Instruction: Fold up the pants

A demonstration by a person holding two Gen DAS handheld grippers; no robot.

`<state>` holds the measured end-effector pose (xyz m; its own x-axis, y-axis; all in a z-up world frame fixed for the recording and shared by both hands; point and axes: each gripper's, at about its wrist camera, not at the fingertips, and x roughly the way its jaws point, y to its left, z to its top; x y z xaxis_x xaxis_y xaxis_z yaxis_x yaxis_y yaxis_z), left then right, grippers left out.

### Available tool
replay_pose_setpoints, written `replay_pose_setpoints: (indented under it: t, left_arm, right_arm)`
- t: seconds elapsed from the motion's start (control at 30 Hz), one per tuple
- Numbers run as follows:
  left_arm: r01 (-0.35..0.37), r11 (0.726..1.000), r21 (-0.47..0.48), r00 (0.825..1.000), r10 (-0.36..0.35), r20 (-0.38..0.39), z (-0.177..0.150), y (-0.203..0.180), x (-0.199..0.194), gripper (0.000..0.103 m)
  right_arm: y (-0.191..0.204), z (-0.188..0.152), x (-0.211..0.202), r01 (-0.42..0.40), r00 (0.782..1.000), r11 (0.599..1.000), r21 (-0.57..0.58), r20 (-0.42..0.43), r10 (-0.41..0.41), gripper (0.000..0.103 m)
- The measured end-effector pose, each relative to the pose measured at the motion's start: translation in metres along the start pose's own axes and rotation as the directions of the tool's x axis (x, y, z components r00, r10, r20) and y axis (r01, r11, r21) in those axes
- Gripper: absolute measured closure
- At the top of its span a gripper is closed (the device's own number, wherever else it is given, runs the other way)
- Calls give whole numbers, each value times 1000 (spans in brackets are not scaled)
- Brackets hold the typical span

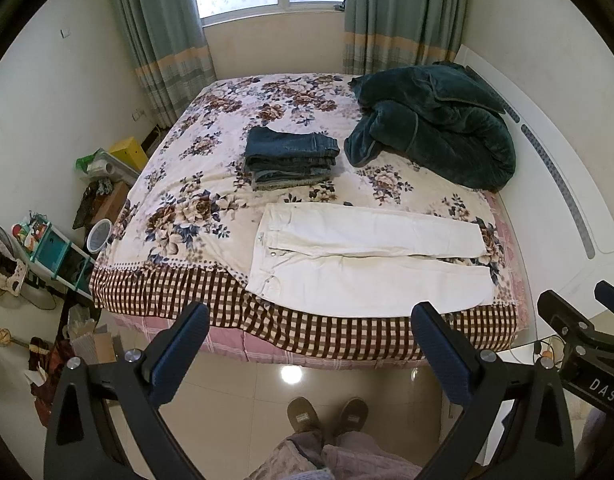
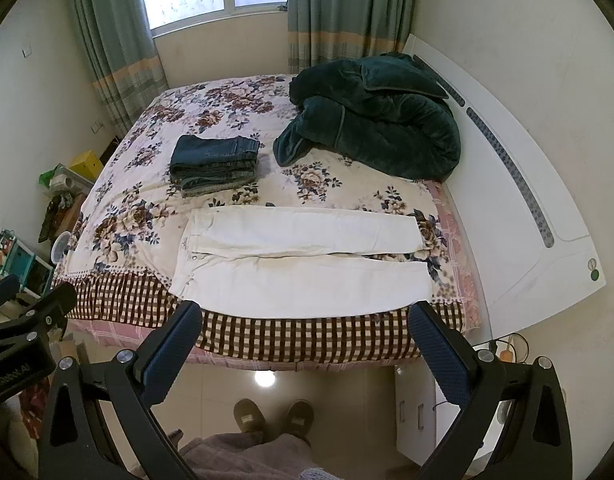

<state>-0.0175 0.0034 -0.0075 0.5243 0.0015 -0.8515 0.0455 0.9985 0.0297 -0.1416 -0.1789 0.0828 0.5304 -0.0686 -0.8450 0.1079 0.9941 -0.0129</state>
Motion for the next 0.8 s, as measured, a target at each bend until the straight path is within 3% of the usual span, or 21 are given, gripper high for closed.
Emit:
replay_pose_setpoints:
  t: [0.8]
  left_arm:
    - [10, 1000, -6, 1000, -10, -6, 0, 7, -4, 0]
  right_arm:
    - [7, -14, -5, -9, 1000, 1000, -13, -8, 9, 0]
